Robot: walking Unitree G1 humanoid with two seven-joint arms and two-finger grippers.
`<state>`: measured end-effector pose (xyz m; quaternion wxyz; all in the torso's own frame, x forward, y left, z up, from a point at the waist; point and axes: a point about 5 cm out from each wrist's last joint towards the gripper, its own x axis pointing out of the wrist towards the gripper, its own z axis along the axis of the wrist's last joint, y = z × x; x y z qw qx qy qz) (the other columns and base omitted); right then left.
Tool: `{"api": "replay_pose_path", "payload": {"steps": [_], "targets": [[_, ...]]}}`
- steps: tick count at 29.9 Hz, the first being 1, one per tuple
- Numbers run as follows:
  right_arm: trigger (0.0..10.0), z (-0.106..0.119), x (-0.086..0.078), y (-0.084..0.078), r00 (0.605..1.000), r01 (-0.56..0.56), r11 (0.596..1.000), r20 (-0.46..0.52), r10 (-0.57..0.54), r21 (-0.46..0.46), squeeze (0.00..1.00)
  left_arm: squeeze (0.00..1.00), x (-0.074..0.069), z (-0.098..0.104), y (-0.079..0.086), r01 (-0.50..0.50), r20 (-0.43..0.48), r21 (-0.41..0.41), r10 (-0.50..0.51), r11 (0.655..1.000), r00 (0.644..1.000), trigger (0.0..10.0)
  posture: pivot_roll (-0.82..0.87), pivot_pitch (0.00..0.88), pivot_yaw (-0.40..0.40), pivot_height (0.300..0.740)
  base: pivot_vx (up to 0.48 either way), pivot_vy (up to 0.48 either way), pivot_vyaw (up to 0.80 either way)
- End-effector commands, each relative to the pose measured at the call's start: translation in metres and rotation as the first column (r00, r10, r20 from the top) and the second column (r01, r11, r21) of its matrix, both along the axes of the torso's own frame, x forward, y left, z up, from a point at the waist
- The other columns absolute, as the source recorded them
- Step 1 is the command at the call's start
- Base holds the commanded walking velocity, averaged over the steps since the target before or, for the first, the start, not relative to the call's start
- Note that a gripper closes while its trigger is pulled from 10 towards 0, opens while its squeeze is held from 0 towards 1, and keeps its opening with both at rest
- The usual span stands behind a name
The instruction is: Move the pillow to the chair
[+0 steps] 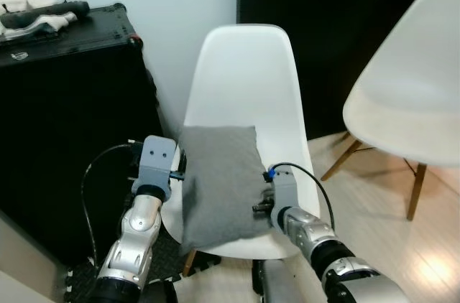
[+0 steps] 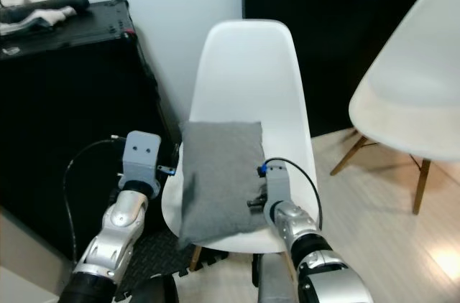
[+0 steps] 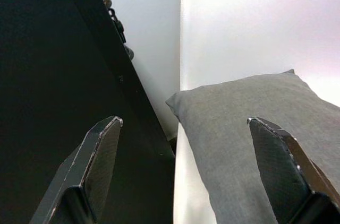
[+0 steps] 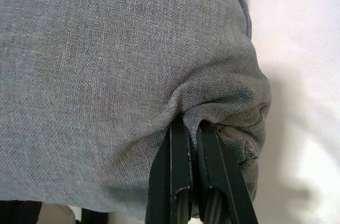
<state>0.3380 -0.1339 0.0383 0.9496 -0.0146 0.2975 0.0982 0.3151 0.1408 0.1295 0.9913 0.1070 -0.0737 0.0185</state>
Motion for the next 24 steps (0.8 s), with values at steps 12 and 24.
{"api": "replay_pose_path", "payload": {"steps": [12, 24], "targets": [[10.0, 0.042, 0.024, -0.050, 0.967, 0.113, 0.969, 0.249, -0.057, -0.218, 1.00, 0.00, 0.002, -0.002, 0.001, 0.005, -0.014, 0.024, -0.005, 1.000, 1.000, 10.0, -0.15, 0.097, 0.043, 0.591, 0.000, 0.000, 0.00], [10.0, 0.084, 0.038, -0.067, 0.930, 0.049, 0.979, 0.348, -0.117, 0.198, 0.00, 0.00, 0.006, -0.007, -0.006, 0.007, -0.075, -0.017, -0.008, 1.000, 0.997, 10.0, -0.16, 0.093, 0.045, 0.610, -0.040, 0.000, 0.00]]}}
